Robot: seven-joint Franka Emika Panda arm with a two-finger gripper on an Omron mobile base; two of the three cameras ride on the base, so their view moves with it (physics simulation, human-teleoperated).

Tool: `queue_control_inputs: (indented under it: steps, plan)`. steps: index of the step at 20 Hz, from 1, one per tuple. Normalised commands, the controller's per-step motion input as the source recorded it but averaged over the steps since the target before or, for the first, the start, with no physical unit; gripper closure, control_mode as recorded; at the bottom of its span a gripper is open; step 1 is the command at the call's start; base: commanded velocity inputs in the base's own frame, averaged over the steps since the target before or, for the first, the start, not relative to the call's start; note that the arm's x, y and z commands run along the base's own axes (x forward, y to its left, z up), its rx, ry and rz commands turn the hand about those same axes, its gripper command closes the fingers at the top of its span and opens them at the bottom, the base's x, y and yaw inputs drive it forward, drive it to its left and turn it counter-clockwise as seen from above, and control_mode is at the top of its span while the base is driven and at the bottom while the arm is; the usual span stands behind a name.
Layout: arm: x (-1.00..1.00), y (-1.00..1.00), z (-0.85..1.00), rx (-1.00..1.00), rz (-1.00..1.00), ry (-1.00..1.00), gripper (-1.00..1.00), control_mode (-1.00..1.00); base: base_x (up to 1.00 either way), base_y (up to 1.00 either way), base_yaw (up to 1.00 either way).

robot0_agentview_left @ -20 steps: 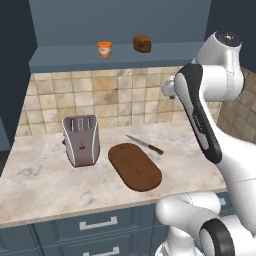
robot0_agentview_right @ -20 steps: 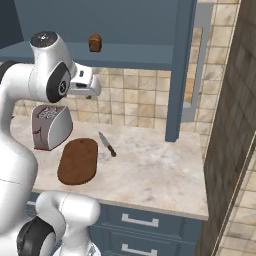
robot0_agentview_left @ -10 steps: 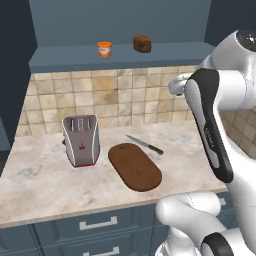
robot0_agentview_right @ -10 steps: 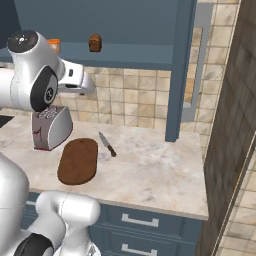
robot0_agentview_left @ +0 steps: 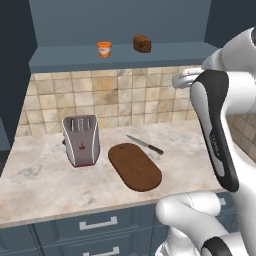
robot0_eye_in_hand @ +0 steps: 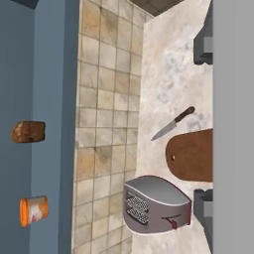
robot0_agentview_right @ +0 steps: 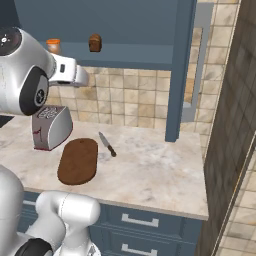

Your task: Pick the bread, place it on the cutting board, pick the jam, place it on the counter, and close the cabinet.

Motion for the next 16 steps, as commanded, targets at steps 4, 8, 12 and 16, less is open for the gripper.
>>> queue_control_inputs:
  steps: [4, 8, 12, 16]
  plan:
    - [-0.04, 0.09, 0.36, 0.00, 0.00, -0.08, -1.00, -1.00, 0.00, 0.00, 0.00]
    - [-0.01, 0.09, 0.31, 0.00, 0.00, -0.04, -1.00, -1.00, 0.00, 0.00, 0.00]
    - [0.00, 0.07, 0.22, 0.00, 0.00, 0.00, -1.00, -1.00, 0.00, 0.00, 0.00]
    - [0.04, 0.08, 0.15, 0.00, 0.00, 0.00, -1.00, -1.00, 0.00, 0.00, 0.00]
